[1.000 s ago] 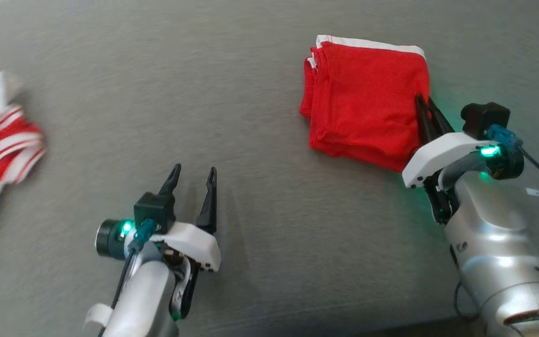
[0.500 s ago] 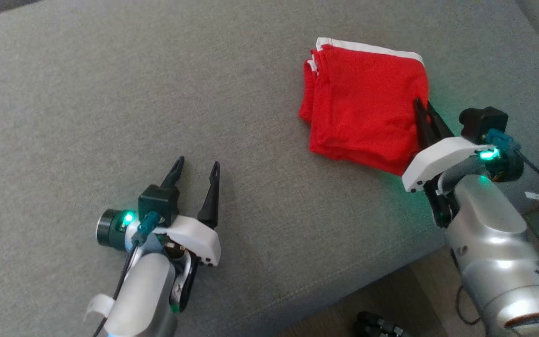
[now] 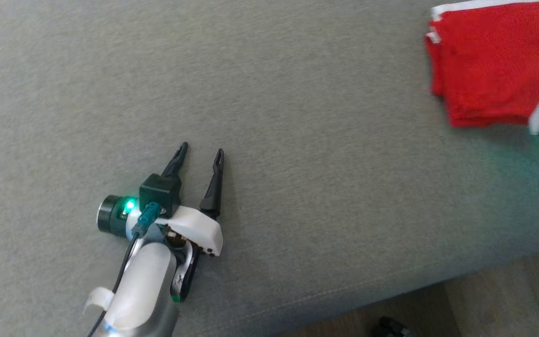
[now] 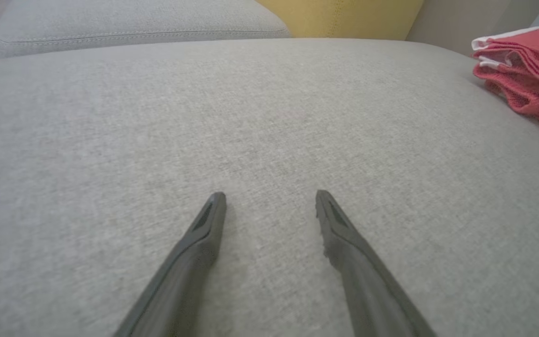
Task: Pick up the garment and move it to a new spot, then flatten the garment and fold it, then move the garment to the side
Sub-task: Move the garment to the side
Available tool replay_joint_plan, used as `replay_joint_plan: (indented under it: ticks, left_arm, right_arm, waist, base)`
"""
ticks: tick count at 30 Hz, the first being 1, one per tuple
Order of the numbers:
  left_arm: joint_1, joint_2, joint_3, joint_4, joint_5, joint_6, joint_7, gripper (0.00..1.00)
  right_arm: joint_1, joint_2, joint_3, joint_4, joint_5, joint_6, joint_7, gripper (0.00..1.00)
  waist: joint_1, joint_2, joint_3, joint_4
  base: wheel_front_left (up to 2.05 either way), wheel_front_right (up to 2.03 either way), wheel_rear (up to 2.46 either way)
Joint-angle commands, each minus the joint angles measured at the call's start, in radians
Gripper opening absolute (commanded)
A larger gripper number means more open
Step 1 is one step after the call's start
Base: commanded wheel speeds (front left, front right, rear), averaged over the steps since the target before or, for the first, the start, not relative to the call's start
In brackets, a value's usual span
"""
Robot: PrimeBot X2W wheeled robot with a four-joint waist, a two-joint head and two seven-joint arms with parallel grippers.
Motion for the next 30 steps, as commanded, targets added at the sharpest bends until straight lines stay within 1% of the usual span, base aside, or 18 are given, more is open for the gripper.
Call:
replay_joint_plan:
  ticks: [1, 6, 7, 9, 15, 16, 17, 18, 19, 24, 26, 30]
  left_arm:
    - [-0.010, 0.016, 0.034, -0.011, 0.003, 0.001, -0.005, 1.00]
    - [-0.006, 0.016, 0.035, -0.017, 0.003, 0.001, -0.005, 1.00]
    - [-0.005, 0.016, 0.037, -0.019, 0.004, 0.002, -0.005, 1.00]
    - [-0.004, 0.016, 0.039, -0.020, 0.005, 0.003, -0.005, 1.00]
    - [-0.003, 0.016, 0.049, -0.020, 0.010, 0.001, -0.005, 1.00]
    - [-0.003, 0.016, 0.051, -0.019, 0.011, 0.001, -0.005, 1.00]
    - [-0.002, 0.016, 0.053, -0.019, 0.013, 0.000, -0.005, 1.00]
    - [-0.002, 0.016, 0.055, -0.018, 0.014, 0.000, -0.005, 1.00]
    - [0.000, 0.016, 0.057, -0.017, 0.015, -0.001, -0.005, 1.00]
    - [0.009, 0.016, 0.069, -0.017, 0.013, 0.000, -0.005, 1.00]
    - [0.015, 0.016, 0.075, -0.021, 0.010, 0.004, -0.005, 1.00]
    - [0.033, 0.016, 0.085, -0.027, 0.003, 0.014, -0.005, 1.00]
  right_arm:
    - [-0.022, -0.028, 0.000, -0.017, -0.012, -0.001, 0.002, 0.00]
    - [-0.045, -0.082, -0.102, 0.010, -0.051, -0.001, 0.005, 0.00]
    - [-0.046, -0.099, -0.135, 0.014, -0.068, -0.001, 0.003, 0.00]
    - [-0.046, -0.113, -0.165, 0.014, -0.086, -0.001, 0.001, 0.00]
    - [-0.041, -0.118, -0.248, 0.009, -0.133, -0.001, -0.007, 0.00]
    - [-0.041, -0.115, -0.261, 0.002, -0.138, -0.001, -0.010, 0.01]
    - [-0.042, -0.105, -0.269, -0.002, -0.141, -0.001, -0.012, 0.40]
    - [-0.042, -0.094, -0.275, -0.006, -0.143, -0.001, -0.015, 0.82]
    - [-0.043, -0.083, -0.280, -0.009, -0.144, -0.001, -0.016, 1.00]
    - [-0.039, -0.031, -0.273, -0.078, -0.158, -0.001, -0.024, 1.00]
    - [-0.027, -0.005, -0.257, -0.143, -0.150, -0.001, -0.024, 1.00]
    - [0.030, 0.067, -0.204, -0.277, -0.115, -0.001, -0.025, 1.00]
  waist:
    - [-0.0001, 0.0000, 0.014, 0.027]
    - [-0.0001, 0.0000, 0.024, 0.056]
    - [-0.0001, 0.0000, 0.025, 0.061]
    - [-0.0001, 0.0000, 0.027, 0.064]
    - [-0.0001, 0.0000, 0.027, 0.064]
    - [-0.0001, 0.0000, 0.027, 0.063]
    - [-0.0001, 0.0000, 0.026, 0.062]
    - [-0.0001, 0.0000, 0.024, 0.062]
    - [-0.0001, 0.0000, 0.022, 0.061]
    - [-0.0001, 0.0000, -0.002, 0.064]
    - [-0.0001, 0.0000, -0.016, 0.068]
    - [-0.0001, 0.0000, -0.051, 0.081]
  base:
    - [0.00, 0.00, 0.00]
    - [0.00, 0.00, 0.00]
    - [0.00, 0.00, 0.00]
    - [0.00, 0.00, 0.00]
    - [0.00, 0.00, 0.00]
    - [0.00, 0.00, 0.00]
    - [0.00, 0.00, 0.00]
    - [0.00, 0.00, 0.00]
    - [0.00, 0.00, 0.00]
    - [0.00, 0.00, 0.00]
    - [0.00, 0.00, 0.00]
    - [0.00, 0.00, 0.00]
